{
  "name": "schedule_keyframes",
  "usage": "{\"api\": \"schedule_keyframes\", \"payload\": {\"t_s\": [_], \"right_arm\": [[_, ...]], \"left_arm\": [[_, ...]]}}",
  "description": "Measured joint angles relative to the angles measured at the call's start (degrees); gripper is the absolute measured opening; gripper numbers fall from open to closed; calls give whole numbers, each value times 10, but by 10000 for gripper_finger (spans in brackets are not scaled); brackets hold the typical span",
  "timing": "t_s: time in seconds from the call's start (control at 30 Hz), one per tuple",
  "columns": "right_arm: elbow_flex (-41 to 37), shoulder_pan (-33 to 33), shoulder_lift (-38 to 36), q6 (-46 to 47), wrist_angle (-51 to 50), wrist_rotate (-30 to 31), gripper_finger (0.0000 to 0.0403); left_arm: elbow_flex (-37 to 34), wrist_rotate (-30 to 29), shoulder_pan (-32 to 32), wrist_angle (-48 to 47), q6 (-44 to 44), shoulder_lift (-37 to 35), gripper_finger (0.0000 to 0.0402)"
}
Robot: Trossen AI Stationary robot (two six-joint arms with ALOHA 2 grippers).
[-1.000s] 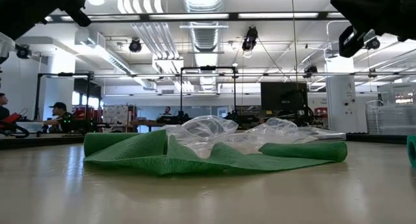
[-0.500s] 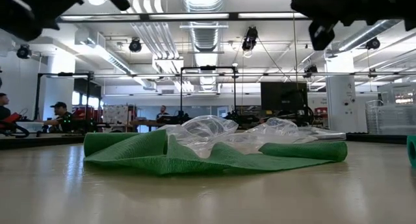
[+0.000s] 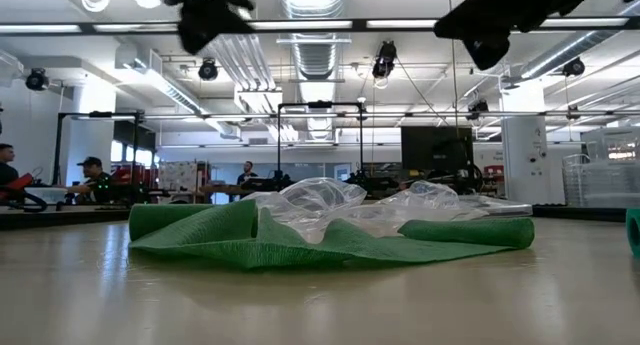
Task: Roll bandage
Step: Roll the green bandage
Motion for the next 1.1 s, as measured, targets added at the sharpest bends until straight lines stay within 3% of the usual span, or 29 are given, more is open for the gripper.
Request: {"api": "schedule_keyframes", "payload": {"t_s": [0.07,0.17,0.33,0.57,0.8,1.1], "right_arm": [[4,20,-4,0,-19,43,7],[5,41,-5,6,-29,89,7],[4,62,11,21,-28,104,7],[4,72,46,17,-28,104,17],[3,64,57,-100,-4,105,41],[3,60,38,-150,5,180,36]], "left_arm": [[47,-5,-22,-119,-47,29,126],[77,-5,-52,-178,-98,62,120],[74,-5,-76,-177,-127,105,130],[30,-37,-81,-170,-122,151,188],[21,-114,-78,-124,-86,199,236],[66,-73,-72,-110,-65,243,231]]}}
